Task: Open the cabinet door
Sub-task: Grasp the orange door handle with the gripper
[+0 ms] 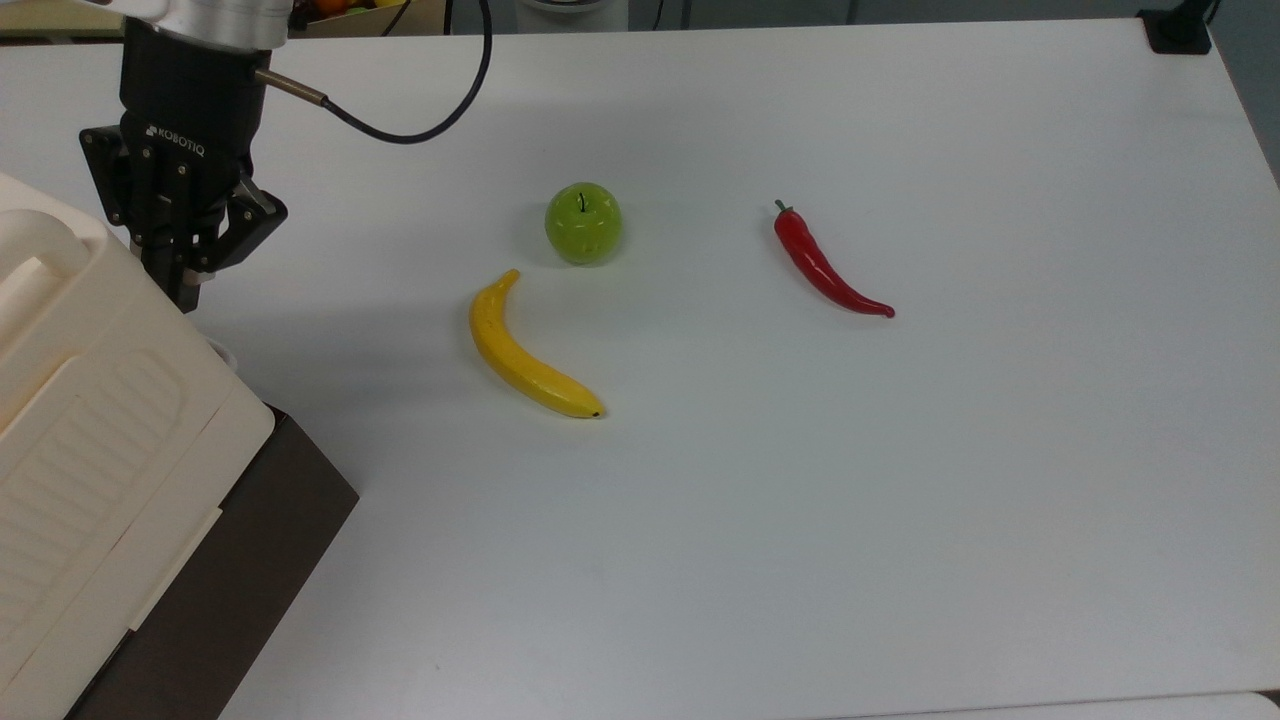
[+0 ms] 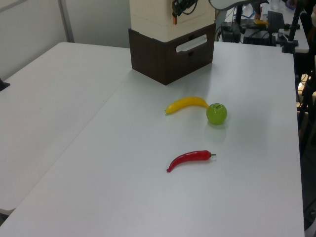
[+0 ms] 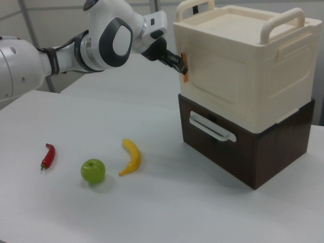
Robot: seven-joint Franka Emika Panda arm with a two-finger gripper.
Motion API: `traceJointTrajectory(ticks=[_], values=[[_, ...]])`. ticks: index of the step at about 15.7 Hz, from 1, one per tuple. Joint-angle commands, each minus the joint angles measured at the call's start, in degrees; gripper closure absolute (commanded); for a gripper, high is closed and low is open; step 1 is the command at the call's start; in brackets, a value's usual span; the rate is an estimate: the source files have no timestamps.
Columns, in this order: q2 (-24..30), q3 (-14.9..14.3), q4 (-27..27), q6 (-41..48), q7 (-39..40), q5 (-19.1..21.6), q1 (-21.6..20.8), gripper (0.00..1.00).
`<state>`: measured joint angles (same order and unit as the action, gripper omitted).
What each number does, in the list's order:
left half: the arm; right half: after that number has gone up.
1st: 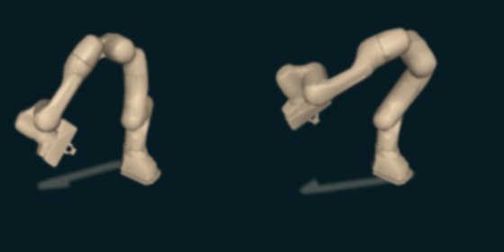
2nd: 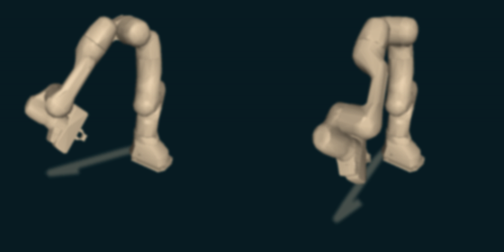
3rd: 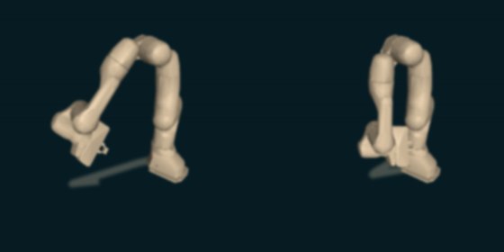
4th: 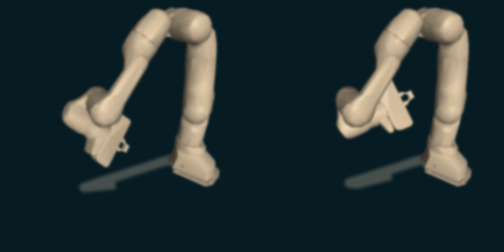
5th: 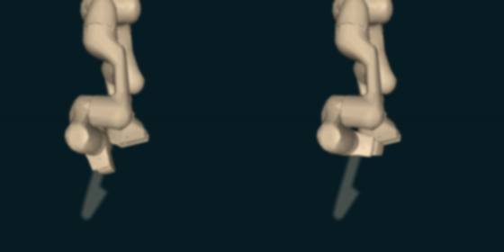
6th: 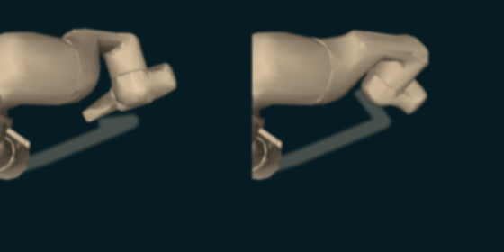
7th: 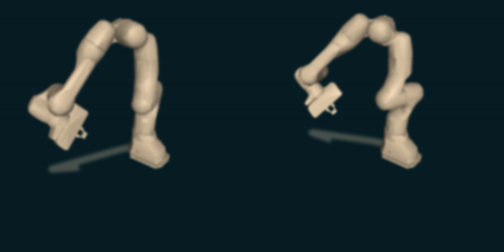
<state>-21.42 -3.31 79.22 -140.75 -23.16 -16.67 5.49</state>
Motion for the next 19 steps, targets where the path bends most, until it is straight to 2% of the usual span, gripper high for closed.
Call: traceJointTrajectory(ticks=[1,4,10,12,13,14,15,16,17,19], values=[[1.11,-0.29,0.4,0.91,-1.27,-1.17,-0.39,0.88],[2.25,-0.29,0.76,3.37,-1.27,-1.17,-0.57,0.91],[5.06,0.5,3.21,8.38,-1.27,-1.17,-1.01,0.91],[5.51,0.59,3.22,9.79,-1.54,-1.08,-1.53,0.87],[5.68,0.59,3.13,10.67,-1.54,-0.74,-1.71,0.75],[5.77,0.59,2.96,11.98,-1.63,-0.47,-1.71,0.44],[5.86,0.59,2.78,13.56,-1.63,-0.3,-1.71,0.22],[6.03,0.59,2.69,15.23,-1.54,-0.21,-1.8,0.2],[6.64,0.67,2.52,16.81,-1.63,-0.12,-1.8,0.1],[7.87,1.81,2.43,19.45,-1.63,0.84,-1.62,0.0]])
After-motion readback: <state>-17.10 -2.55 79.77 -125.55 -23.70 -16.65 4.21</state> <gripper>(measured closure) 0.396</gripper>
